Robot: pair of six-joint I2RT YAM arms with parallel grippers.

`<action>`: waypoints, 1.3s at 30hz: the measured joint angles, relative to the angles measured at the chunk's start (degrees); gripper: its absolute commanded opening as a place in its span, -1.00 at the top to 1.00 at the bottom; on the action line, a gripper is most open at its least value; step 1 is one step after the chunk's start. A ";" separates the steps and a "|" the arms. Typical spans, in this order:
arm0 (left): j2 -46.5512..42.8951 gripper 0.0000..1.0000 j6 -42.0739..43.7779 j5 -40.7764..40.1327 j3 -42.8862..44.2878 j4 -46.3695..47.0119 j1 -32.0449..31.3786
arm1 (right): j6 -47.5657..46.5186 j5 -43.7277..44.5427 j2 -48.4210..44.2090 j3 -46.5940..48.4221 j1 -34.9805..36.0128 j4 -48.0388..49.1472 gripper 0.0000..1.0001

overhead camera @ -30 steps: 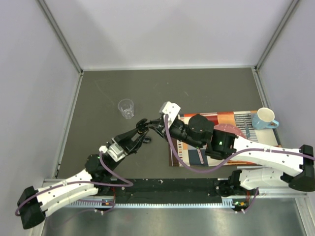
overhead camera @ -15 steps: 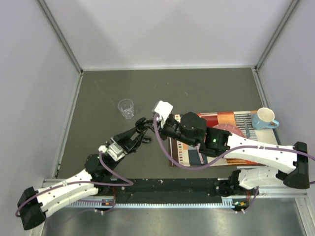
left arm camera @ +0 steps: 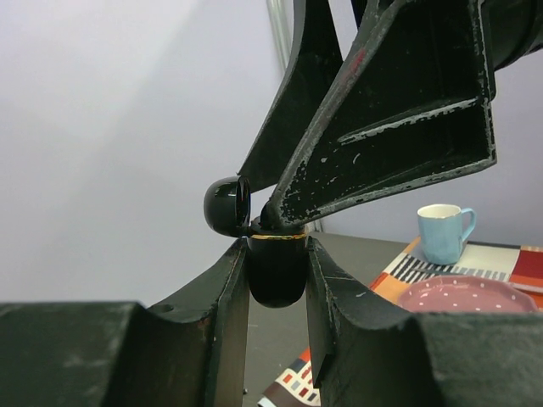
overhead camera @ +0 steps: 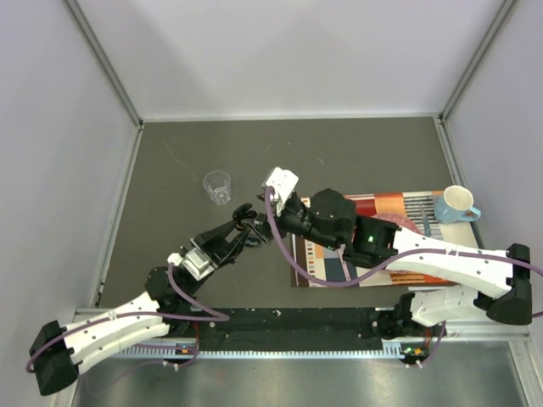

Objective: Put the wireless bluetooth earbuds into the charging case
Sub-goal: Place the earbud in the charging case, then pick up the earbud from the center of the board.

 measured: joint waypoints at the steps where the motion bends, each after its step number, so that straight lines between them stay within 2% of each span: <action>1: 0.00 1.00 -0.02 0.11 0.00 0.46 -0.04 | 0.37 0.39 -0.13 0.09 -0.02 0.15 -0.53; 2: -0.02 1.00 -0.09 0.20 0.00 0.83 -0.04 | 0.66 0.68 -0.33 0.09 -0.02 0.17 -0.66; 9: -0.59 1.00 -0.39 -0.11 -0.04 2.62 -0.04 | 3.21 2.27 -6.49 0.17 -0.39 2.01 -0.93; 14: -0.92 1.00 -0.61 -0.70 -0.33 3.50 -0.04 | 6.78 2.16 -10.80 2.91 -3.08 2.38 -0.96; 19: -1.16 1.00 -1.75 -0.79 -0.37 4.13 -0.07 | 13.55 1.99 -9.51 9.16 -13.03 -4.50 -0.93; 23: -1.66 1.00 -3.15 -0.39 -0.37 4.07 -0.04 | 21.40 -0.96 -5.35 10.45 -25.70 -11.89 -0.69; 27: -3.21 1.00 -4.59 0.31 -0.37 3.48 -0.04 | 26.77 -7.08 1.92 10.29 -34.62 -18.93 -0.61; 33: -4.17 1.00 -6.05 2.21 -0.33 0.52 -0.07 | 27.76 -11.78 15.41 11.06 -36.79 -25.18 -0.58; 39: -4.13 1.00 -7.41 3.72 -0.31 -1.55 -0.07 | 27.15 -13.84 31.52 20.83 -36.98 -30.88 -0.39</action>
